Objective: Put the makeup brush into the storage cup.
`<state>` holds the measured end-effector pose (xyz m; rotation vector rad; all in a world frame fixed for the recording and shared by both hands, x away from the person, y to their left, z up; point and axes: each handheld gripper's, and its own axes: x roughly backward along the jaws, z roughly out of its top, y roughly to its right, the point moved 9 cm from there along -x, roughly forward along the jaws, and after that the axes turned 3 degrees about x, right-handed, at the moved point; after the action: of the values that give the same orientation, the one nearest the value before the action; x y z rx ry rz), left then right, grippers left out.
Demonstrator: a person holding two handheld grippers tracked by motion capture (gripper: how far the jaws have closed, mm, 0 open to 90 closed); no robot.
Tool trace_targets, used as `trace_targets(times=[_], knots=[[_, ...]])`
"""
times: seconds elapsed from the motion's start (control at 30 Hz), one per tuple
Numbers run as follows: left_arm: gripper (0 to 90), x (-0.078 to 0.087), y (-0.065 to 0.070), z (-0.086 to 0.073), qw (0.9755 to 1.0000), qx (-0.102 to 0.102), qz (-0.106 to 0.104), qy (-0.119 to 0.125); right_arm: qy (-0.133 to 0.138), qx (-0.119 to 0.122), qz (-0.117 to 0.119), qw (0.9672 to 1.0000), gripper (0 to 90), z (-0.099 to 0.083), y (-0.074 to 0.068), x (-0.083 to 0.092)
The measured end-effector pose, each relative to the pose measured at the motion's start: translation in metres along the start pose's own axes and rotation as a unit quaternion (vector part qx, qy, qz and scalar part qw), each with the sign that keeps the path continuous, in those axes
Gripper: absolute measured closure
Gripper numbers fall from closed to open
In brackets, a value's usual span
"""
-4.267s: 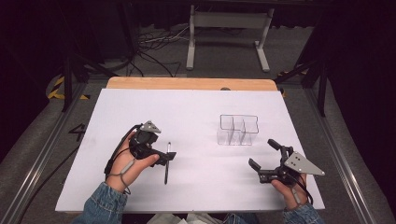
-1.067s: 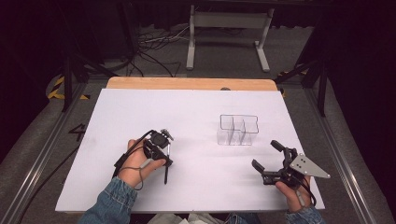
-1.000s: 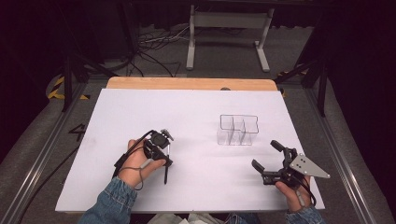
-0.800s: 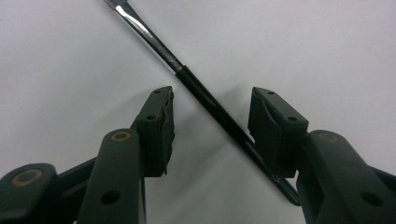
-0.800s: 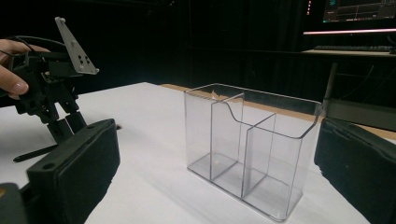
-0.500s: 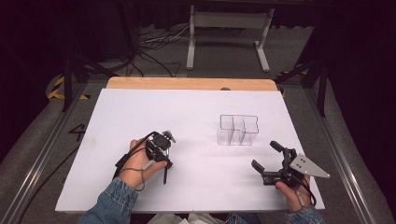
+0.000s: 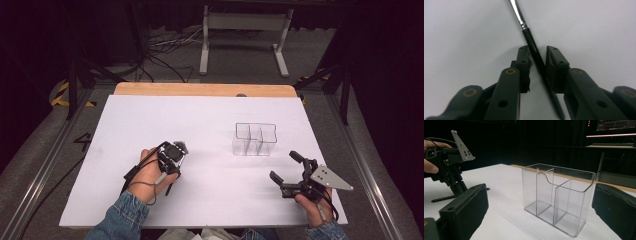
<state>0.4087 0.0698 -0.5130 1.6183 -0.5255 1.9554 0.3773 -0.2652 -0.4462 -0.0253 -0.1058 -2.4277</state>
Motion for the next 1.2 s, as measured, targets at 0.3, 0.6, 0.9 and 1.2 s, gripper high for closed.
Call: trace_targets(times=[0.3, 0.6, 0.9, 1.2], knots=[[83.7, 0.001, 0.001, -0.002, 1.0000, 0.002, -0.004, -0.008, 0.000, 0.004, -0.003, 1.0000, 1.6, 0.001, 0.000, 0.001], [83.7, 0.012, 0.003, 0.004, 0.9979, 0.002, -0.039, 0.051, -0.006, 0.003, -0.007, 1.0000, 3.9, 0.002, -0.002, -0.002], [83.7, 0.038, 0.008, 0.011, 0.9831, -0.019, -0.099, 0.153, -0.007, -0.001, -0.002, 1.0000, 5.4, 0.005, -0.005, -0.005], [83.7, 0.056, 0.010, 0.014, 0.9578, -0.044, -0.139, 0.248, -0.008, -0.003, 0.015, 0.9999, 5.8, 0.012, -0.010, -0.005]])
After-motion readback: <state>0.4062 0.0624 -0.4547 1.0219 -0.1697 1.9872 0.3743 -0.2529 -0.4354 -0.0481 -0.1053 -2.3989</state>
